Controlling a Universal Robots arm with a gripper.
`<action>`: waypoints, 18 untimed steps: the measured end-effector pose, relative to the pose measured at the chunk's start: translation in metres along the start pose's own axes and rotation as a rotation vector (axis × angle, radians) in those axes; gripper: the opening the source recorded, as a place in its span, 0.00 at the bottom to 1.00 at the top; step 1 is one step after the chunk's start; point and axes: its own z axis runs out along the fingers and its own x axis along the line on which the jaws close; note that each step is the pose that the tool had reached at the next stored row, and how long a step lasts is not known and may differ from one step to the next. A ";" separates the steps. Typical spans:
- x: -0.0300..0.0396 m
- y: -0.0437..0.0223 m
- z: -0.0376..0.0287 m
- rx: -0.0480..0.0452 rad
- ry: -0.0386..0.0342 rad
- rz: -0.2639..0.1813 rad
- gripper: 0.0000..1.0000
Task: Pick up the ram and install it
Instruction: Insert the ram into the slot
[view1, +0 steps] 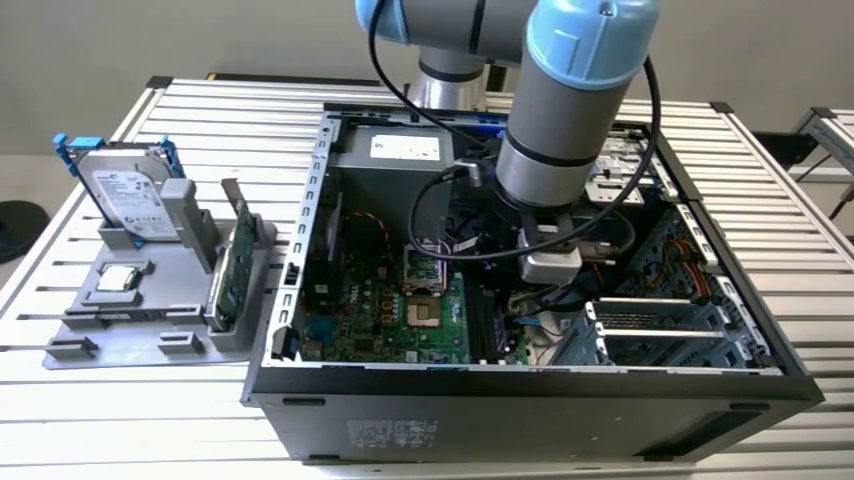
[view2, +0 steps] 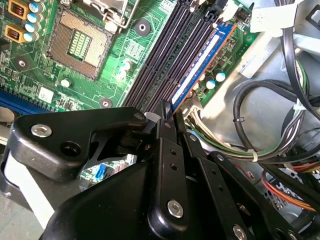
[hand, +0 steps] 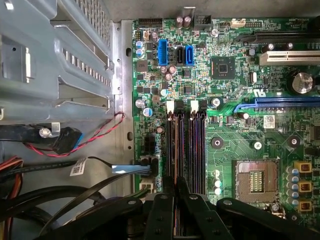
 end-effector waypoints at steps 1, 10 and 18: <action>0.0000 0.0000 0.0002 0.0002 0.0000 0.000 0.00; 0.0000 -0.0002 0.0028 0.0000 0.0000 0.000 0.00; 0.0001 -0.0002 0.0035 0.0002 0.0001 0.000 0.00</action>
